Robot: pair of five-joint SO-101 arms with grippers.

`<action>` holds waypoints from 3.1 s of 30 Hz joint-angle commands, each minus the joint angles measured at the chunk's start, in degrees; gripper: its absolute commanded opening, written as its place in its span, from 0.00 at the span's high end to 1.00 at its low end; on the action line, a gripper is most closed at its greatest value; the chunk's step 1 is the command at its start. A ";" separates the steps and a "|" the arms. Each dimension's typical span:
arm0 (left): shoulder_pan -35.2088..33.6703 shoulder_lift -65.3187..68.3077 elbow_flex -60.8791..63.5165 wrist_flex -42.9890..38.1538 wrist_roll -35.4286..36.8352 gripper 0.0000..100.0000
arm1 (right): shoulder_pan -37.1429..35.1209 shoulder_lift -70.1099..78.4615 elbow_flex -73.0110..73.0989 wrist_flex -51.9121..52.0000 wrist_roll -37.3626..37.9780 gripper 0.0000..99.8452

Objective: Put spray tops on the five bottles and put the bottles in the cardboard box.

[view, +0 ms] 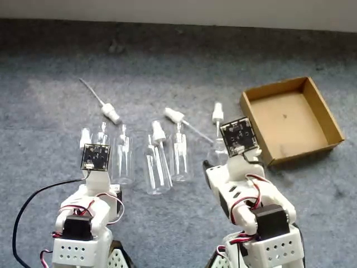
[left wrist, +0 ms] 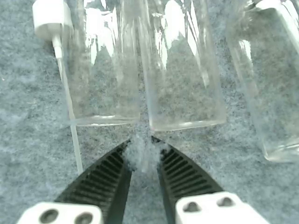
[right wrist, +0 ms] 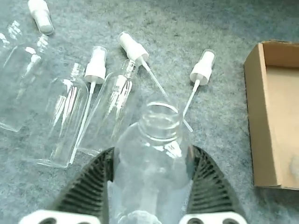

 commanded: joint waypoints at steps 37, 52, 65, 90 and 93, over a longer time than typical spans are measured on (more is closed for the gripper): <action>-26.59 6.64 -26.24 -1.23 -30.07 0.99 | 5.23 -1.63 22.20 -23.87 -9.23 0.96; -11.74 47.87 -47.08 -6.42 -31.03 0.99 | 8.04 -1.71 21.93 -23.78 -9.23 0.96; 2.59 80.84 -70.64 -6.42 -30.95 0.93 | 8.13 -1.71 22.20 -23.87 -8.97 0.96; -6.11 133.67 -121.63 4.84 -17.41 0.85 | 7.87 -1.71 22.37 -23.96 -8.88 0.96; -6.11 136.92 -125.05 7.47 -13.63 0.85 | 7.87 -1.71 22.37 -23.96 -8.88 0.96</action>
